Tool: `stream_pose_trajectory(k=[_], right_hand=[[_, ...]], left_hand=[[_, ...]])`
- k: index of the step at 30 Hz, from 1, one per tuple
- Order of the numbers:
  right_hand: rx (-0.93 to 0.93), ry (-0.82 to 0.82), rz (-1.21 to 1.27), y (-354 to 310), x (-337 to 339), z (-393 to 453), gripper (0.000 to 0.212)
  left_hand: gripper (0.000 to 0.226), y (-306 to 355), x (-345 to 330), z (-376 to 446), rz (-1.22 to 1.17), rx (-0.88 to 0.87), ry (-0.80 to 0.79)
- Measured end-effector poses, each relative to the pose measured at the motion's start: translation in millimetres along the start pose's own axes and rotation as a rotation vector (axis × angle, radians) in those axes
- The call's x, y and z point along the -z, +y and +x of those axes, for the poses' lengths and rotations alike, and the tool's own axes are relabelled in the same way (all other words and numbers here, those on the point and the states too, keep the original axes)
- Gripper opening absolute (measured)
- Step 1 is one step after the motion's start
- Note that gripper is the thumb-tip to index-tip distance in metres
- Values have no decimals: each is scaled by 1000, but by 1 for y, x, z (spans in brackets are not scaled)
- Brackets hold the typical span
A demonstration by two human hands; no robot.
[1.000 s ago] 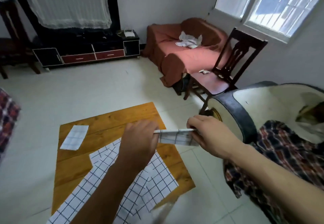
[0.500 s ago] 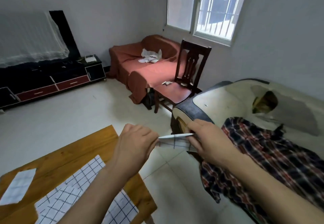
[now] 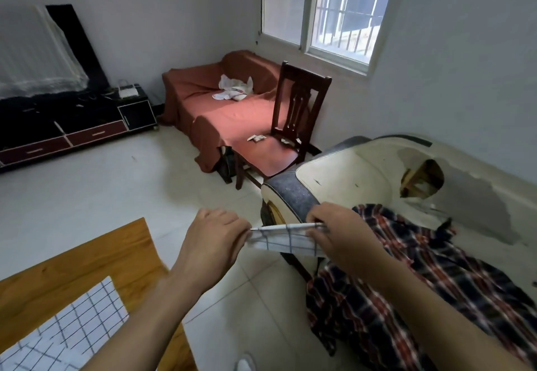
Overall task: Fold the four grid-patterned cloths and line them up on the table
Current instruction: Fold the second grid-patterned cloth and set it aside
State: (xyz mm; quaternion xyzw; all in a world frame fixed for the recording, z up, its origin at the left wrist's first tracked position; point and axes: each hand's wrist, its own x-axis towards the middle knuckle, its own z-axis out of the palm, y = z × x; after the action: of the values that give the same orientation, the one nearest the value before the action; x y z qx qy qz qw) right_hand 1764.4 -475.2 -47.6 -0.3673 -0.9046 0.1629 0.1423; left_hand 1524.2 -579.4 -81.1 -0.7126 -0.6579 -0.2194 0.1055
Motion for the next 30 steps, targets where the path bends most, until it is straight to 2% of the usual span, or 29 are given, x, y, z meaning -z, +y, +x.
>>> stream_pose_trajectory(k=[8,13,18,22,25,30], right_hand=[[53,22,-150,49,1,118,12],[110,12,-153,57,0,210,14],[146,0,-7,64,-26,289,15],[172,-75,49,75,-56,352,15],[251,-139,68,84,-72,410,3],[389,-152,113,98,-87,517,4]], left_hand=[[12,-61,-62,95,-139,58,105],[15,-117,-77,150,-198,92,194],[4,-177,-91,184,-169,151,170],[7,-224,-106,207,-124,220,148],[12,-258,-118,228,-114,295,150],[15,-309,-134,273,-38,422,145]])
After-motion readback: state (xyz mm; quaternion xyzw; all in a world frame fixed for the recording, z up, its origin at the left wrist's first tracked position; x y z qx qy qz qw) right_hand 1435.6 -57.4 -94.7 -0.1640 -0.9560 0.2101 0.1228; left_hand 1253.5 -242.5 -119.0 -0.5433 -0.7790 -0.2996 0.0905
